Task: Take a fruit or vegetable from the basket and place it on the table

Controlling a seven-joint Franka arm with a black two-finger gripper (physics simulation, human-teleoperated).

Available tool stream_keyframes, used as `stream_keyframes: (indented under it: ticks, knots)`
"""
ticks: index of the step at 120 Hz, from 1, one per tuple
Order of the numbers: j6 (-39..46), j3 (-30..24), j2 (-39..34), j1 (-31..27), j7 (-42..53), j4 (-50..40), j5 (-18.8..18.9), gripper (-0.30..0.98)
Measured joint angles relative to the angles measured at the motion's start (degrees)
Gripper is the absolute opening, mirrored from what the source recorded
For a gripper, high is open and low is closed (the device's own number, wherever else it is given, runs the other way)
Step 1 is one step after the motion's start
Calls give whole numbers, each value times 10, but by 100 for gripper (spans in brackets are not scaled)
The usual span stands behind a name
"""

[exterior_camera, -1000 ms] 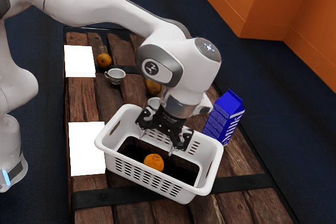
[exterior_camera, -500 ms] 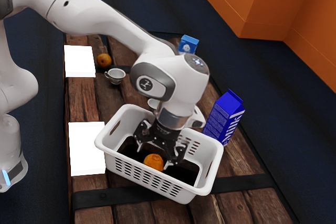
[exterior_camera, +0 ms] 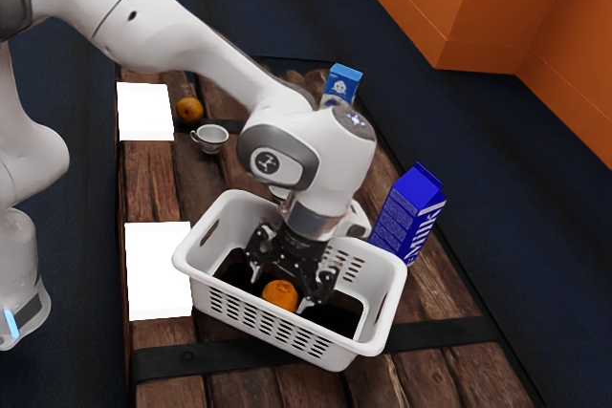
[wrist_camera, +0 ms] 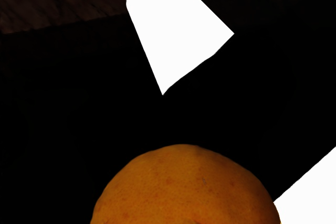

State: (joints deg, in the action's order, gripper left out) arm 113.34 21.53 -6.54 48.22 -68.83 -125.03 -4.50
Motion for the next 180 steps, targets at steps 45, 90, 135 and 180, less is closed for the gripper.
stream_keyframes:
  ticks: [45, 90, 135, 180]
  knots:
    - [11, 1, 13, -8, 20, -1, -22, 36]
    - [-114, -1, -4, -1, 12, 185, 78, 33]
    - [-322, 164, 14, -72, 52, 376, 159, 34]
    - [-268, 165, 229, -249, 219, 477, -7, 32]
